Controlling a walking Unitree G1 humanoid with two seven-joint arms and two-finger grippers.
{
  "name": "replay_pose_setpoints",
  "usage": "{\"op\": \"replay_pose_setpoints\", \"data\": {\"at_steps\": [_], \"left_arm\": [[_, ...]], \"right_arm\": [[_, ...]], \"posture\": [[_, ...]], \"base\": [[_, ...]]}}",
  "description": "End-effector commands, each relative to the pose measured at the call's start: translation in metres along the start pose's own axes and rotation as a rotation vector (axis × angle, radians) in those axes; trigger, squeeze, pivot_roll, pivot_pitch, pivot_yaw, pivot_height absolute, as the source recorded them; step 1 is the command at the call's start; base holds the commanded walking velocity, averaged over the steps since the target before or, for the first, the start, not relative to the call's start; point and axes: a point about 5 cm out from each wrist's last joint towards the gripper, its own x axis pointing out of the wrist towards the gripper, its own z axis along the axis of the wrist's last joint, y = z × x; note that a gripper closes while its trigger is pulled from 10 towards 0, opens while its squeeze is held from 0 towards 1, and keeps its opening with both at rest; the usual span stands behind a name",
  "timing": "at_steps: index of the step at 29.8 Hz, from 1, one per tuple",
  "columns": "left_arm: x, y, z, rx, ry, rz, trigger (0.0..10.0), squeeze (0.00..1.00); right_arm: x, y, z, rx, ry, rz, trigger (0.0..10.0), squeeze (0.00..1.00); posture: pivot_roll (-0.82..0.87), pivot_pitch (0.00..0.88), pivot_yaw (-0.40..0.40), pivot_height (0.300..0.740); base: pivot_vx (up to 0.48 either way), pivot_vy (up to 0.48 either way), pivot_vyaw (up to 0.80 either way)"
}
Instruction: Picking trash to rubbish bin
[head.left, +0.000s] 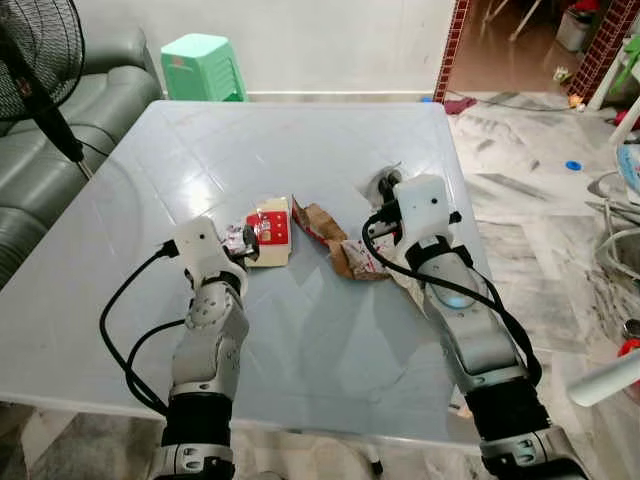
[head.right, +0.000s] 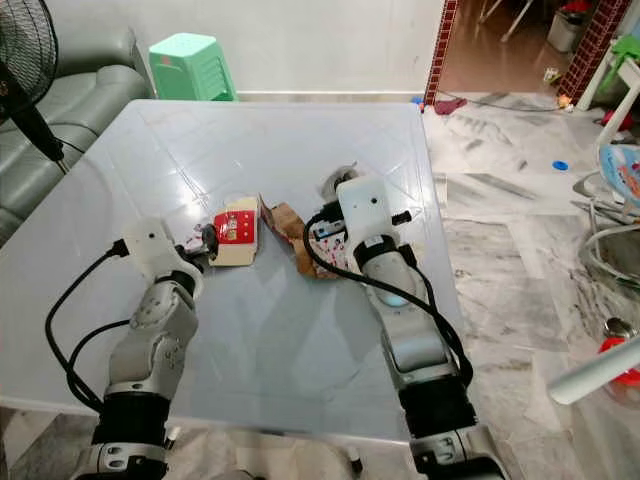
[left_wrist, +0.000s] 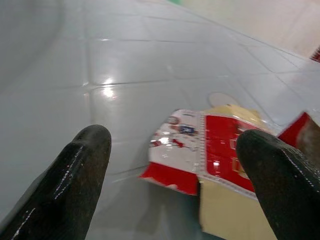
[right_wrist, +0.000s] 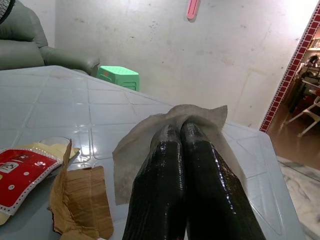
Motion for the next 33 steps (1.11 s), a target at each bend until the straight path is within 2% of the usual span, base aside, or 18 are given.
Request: {"op": "replay_pose_setpoints", "data": {"at_steps": [1,2,7,10,15,17,20,24,33], "left_arm": [[-0.002,0.001,0.002,-0.023,0.008,0.001,10.0,0.00],[-0.002,-0.003,0.001,-0.064,0.032,-0.020,10.0,0.00],[-0.002,-0.007,-0.005,-0.142,0.099,-0.016,10.0,0.00],[-0.001,-0.017,-0.006,-0.218,0.138,-0.054,10.0,0.00],[-0.002,-0.023,-0.006,-0.248,0.160,-0.076,10.0,0.00],[-0.003,-0.033,-0.004,-0.303,0.180,-0.106,10.0,0.00],[-0.004,-0.036,-0.006,-0.357,0.213,-0.107,10.0,0.00],[-0.005,-0.040,-0.005,-0.385,0.230,-0.107,10.0,0.00],[-0.017,-0.051,-0.002,-0.477,0.258,-0.137,10.0,0.00]], "right_arm": [[0.001,0.000,0.004,-0.006,-0.013,0.002,0.0,0.00],[0.001,0.000,0.004,-0.005,-0.013,0.003,0.0,0.00],[0.001,0.000,0.006,-0.002,-0.018,0.012,0.0,0.00],[0.000,-0.003,0.007,-0.007,-0.024,0.020,0.0,0.00],[-0.001,-0.005,0.006,-0.012,-0.021,0.018,0.0,0.00],[-0.001,-0.005,0.006,-0.014,-0.019,0.016,0.0,0.00],[-0.001,-0.003,0.007,-0.010,-0.022,0.023,0.0,0.00],[-0.002,-0.001,0.008,-0.002,-0.028,0.043,0.0,0.00],[-0.003,-0.003,0.007,-0.006,-0.024,0.051,0.0,0.00]], "posture": [[0.02,0.068,0.017,0.740],[0.02,0.068,0.019,0.740],[0.02,0.068,0.020,0.740],[0.01,0.071,0.021,0.740],[0.01,0.071,0.022,0.740],[0.01,0.071,0.024,0.740],[0.01,0.071,0.024,0.740],[0.01,0.072,0.024,0.740],[0.01,0.073,0.025,0.740]], "base": [[0.000,0.000,0.00],[0.000,0.000,0.00],[0.000,0.000,0.00],[0.000,0.000,0.00],[0.000,0.000,0.00],[0.000,0.000,0.00],[0.000,0.000,0.00],[0.000,0.000,0.00],[0.000,0.000,0.00]]}}
